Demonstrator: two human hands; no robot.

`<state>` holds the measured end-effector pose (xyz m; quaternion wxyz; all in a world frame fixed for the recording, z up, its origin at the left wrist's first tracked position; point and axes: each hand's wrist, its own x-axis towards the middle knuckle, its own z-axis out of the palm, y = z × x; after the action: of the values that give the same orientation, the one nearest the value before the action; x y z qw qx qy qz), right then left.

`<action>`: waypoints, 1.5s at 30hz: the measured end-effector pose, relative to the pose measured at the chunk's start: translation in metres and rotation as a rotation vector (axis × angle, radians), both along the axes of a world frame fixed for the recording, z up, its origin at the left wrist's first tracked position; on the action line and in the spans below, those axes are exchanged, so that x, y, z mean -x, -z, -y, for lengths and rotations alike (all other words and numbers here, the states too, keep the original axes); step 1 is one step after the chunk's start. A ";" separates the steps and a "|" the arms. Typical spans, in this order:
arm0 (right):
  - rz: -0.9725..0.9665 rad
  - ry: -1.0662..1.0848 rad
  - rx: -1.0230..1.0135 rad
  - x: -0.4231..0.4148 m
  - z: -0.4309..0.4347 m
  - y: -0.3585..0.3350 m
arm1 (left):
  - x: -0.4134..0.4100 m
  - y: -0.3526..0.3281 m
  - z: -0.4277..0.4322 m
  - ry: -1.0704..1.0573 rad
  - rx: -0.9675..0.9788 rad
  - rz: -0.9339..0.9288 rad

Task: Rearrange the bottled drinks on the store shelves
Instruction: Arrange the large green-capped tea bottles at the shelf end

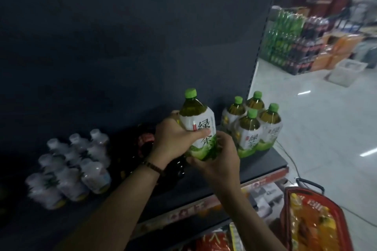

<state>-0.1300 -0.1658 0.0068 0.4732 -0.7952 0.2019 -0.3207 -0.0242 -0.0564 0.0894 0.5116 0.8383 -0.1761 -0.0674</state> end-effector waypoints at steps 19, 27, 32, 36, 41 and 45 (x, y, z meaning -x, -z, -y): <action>-0.267 -0.156 -0.228 -0.043 0.082 0.066 | -0.070 0.114 0.116 0.048 -0.101 0.024; -0.277 -0.163 -0.213 -0.051 0.088 0.072 | -0.083 0.114 0.122 0.084 -0.083 -0.018; -0.297 -0.160 -0.225 -0.051 0.088 0.076 | -0.082 0.117 0.129 0.073 -0.076 -0.018; -0.295 -0.163 -0.211 -0.050 0.087 0.077 | -0.078 0.116 0.125 0.079 -0.098 -0.034; -0.340 -0.186 -0.201 -0.047 0.087 0.073 | -0.063 0.089 0.107 0.091 -0.188 -0.092; -0.389 -0.282 -0.094 -0.045 0.084 0.064 | -0.024 0.059 0.058 -0.001 -0.257 0.051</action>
<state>-0.0846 -0.2495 -0.0569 0.5021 -0.8394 0.1909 -0.0827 -0.0006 -0.1141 0.0301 0.3954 0.8985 -0.1784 -0.0675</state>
